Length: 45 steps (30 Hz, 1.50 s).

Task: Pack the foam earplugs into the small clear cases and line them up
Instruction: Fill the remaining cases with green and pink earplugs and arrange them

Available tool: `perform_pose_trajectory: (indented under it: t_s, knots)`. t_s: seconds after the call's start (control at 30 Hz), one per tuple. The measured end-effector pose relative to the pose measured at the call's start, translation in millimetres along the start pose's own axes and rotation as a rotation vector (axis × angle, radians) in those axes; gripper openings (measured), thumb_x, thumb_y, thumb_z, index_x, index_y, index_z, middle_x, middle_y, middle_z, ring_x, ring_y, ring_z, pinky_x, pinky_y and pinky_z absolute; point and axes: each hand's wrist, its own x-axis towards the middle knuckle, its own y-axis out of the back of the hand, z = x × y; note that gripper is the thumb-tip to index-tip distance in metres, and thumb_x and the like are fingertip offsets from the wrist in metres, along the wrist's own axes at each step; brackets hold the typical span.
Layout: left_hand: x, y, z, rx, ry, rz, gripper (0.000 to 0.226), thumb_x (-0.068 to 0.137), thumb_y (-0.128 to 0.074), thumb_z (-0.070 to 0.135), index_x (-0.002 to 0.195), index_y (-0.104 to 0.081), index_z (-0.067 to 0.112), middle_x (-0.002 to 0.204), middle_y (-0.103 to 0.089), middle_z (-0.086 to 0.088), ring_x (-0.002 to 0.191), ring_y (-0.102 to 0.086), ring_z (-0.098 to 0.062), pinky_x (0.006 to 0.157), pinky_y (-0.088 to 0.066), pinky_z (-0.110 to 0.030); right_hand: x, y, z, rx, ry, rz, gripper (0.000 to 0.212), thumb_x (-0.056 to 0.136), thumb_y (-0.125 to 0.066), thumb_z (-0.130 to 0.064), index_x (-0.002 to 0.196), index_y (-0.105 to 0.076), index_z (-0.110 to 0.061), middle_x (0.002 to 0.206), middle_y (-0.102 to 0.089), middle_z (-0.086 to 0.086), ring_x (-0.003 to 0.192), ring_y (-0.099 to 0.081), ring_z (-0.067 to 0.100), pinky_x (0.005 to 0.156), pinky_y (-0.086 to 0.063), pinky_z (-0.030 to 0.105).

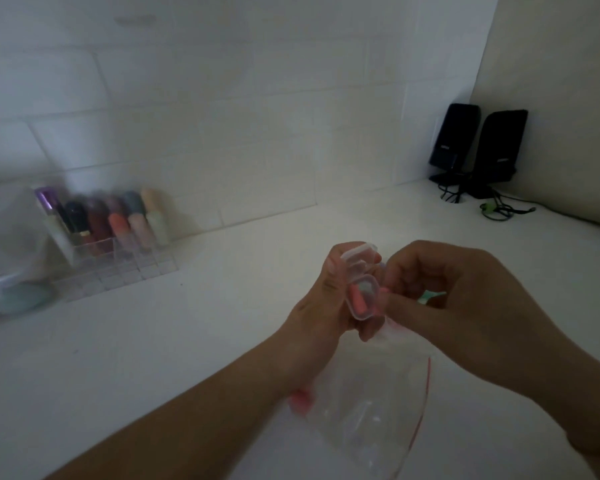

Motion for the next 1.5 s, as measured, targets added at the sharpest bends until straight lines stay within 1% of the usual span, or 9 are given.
perform_pose_trajectory:
  t_s: [0.13,0.33,0.5,0.73,1.0,1.13,1.23,1.43,1.5]
  knots:
    - [1.8,-2.5,-3.2,-0.040,0.002,-0.063,0.062,0.065,-0.060,0.081,0.098,-0.062,0.028,0.085,-0.063,-0.012,0.046,-0.055,-0.018,0.040,-0.046,-0.025,-2.7,-8.6,8.9,-0.102,0.021,0.136,0.016,0.076,-0.079,-0.017,0.077,-0.072,-0.031,0.070,-0.069,-0.015,0.063,-0.065,0.002,0.061,-0.044,0.009]
    - [-4.9,4.9,0.7,-0.236,0.108,-0.130,0.052,0.073,-0.065,0.067,0.103,-0.065,0.025,0.092,-0.062,-0.009,0.059,-0.056,-0.025,0.056,-0.050,-0.031,-4.7,-15.7,11.7,-0.209,0.151,0.275,0.006,0.078,-0.070,-0.028,0.079,-0.067,-0.033,0.070,-0.062,-0.024,0.065,-0.059,0.001,0.056,-0.038,0.003]
    - [-3.8,10.2,15.8,-0.304,0.155,-0.073,0.039,0.063,-0.068,0.010,0.101,-0.059,0.006,0.084,-0.057,-0.014,0.060,-0.050,-0.024,0.059,-0.048,-0.030,-6.6,-6.2,9.1,-0.147,0.104,0.342,0.005,0.087,-0.066,-0.041,0.084,-0.061,-0.040,0.080,-0.062,-0.031,0.063,-0.062,0.001,0.047,-0.039,0.005]
    - [-6.8,19.1,20.5,0.087,0.103,0.128,0.031,0.073,-0.063,0.007,0.102,-0.069,0.014,0.090,-0.070,-0.011,0.071,-0.055,-0.020,0.070,-0.038,-0.030,-4.3,2.8,20.7,-0.238,0.008,0.325,0.007,0.082,-0.063,-0.042,0.078,-0.064,-0.038,0.085,-0.065,-0.025,0.068,-0.064,0.004,0.059,-0.049,0.020]
    - [-7.8,14.0,25.2,0.455,-0.026,0.160,0.015,0.084,-0.071,0.005,0.093,-0.076,0.017,0.088,-0.074,-0.012,0.074,-0.063,-0.016,0.071,-0.051,-0.029,2.0,53.7,37.0,-0.177,-0.044,0.562,0.008,0.089,-0.062,-0.032,0.083,-0.067,-0.031,0.075,-0.069,-0.013,0.057,-0.064,0.012,0.056,-0.049,0.022]
    - [11.1,-10.2,27.3,0.739,0.090,-0.024,0.026,0.076,-0.078,0.017,0.094,-0.070,0.033,0.084,-0.072,-0.009,0.071,-0.061,-0.030,0.066,-0.049,-0.043,3.9,93.0,60.2,-0.020,-0.134,0.746,0.018,0.090,-0.063,-0.024,0.073,-0.065,-0.031,0.065,-0.067,-0.010,0.045,-0.054,0.008,0.044,-0.039,0.016]
    - [34.0,-42.9,21.0,0.902,0.054,-0.159,0.026,0.077,-0.079,0.012,0.092,-0.069,0.030,0.078,-0.069,0.016,0.071,-0.065,-0.013,0.068,-0.050,-0.026,1.0,115.3,76.3,0.081,-0.231,0.856,0.020,0.088,-0.063,-0.022,0.069,-0.065,-0.027,0.061,-0.066,-0.007,0.042,-0.048,0.005,0.040,-0.035,0.016]
    - [75.0,-83.3,-6.6,1.301,-0.069,-0.317,0.013,0.083,-0.073,0.026,0.095,-0.070,0.029,0.091,-0.067,0.015,0.084,-0.057,-0.002,0.073,-0.040,-0.007,-10.7,148.5,95.8,0.296,-0.347,0.997,0.020,0.089,-0.062,-0.018,0.070,-0.064,-0.021,0.063,-0.062,0.000,0.039,-0.043,0.009,0.035,-0.030,0.013]
    - [78.8,-86.6,-13.7,1.396,-0.050,-0.375,0.010,0.086,-0.068,0.025,0.093,-0.071,0.030,0.091,-0.068,0.014,0.083,-0.059,-0.004,0.078,-0.044,-0.015,-15.5,157.3,101.4,0.336,-0.379,1.042,0.019,0.089,-0.062,-0.018,0.070,-0.064,-0.021,0.063,-0.062,-0.001,0.043,-0.044,0.012,0.036,-0.031,0.014]
